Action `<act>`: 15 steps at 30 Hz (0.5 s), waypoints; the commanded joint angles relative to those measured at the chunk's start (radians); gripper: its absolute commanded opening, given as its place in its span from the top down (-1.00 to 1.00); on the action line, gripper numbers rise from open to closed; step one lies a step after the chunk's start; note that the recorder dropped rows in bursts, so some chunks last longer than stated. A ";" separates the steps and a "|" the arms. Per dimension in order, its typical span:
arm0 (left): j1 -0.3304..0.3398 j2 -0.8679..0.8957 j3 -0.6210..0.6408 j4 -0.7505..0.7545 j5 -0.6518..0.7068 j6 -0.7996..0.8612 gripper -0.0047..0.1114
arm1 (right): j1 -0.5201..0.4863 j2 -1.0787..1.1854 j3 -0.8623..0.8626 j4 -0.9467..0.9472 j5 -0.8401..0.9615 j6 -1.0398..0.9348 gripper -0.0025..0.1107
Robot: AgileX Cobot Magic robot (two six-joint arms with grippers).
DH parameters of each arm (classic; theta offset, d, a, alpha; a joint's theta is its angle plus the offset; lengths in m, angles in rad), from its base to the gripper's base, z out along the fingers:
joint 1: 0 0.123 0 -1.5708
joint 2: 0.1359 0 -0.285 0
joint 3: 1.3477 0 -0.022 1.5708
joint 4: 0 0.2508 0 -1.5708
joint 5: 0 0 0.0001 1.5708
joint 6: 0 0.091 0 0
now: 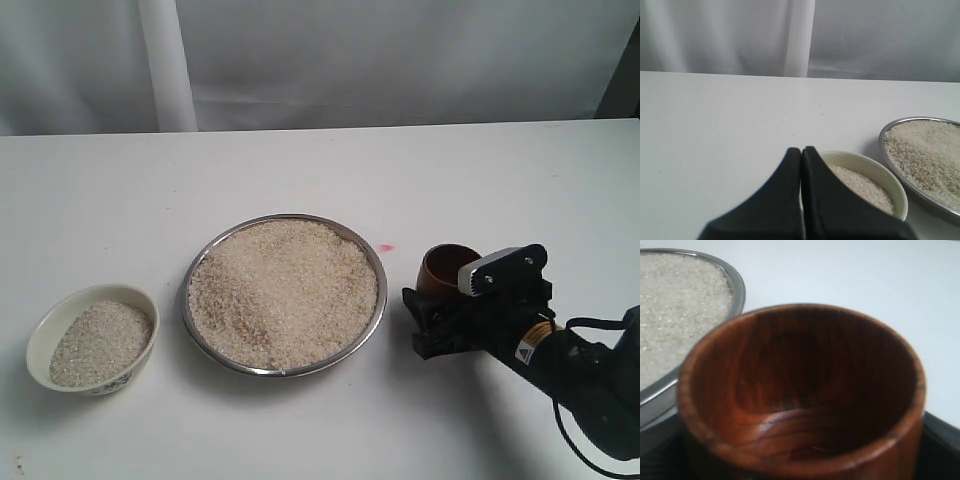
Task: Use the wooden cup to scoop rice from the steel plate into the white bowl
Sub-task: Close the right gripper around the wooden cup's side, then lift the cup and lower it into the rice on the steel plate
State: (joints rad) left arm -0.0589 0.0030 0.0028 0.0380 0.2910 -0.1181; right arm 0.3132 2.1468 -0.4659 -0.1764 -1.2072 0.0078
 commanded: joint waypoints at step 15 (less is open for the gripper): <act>-0.004 -0.003 -0.003 -0.005 -0.006 -0.005 0.92 | 0.041 -0.561 -0.143 -0.052 0.913 0.005 0.96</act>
State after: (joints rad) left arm -0.0589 0.0030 0.0028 0.0380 0.2910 -0.1181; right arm 0.3293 1.6783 -0.5249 -0.2185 -0.5852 0.0119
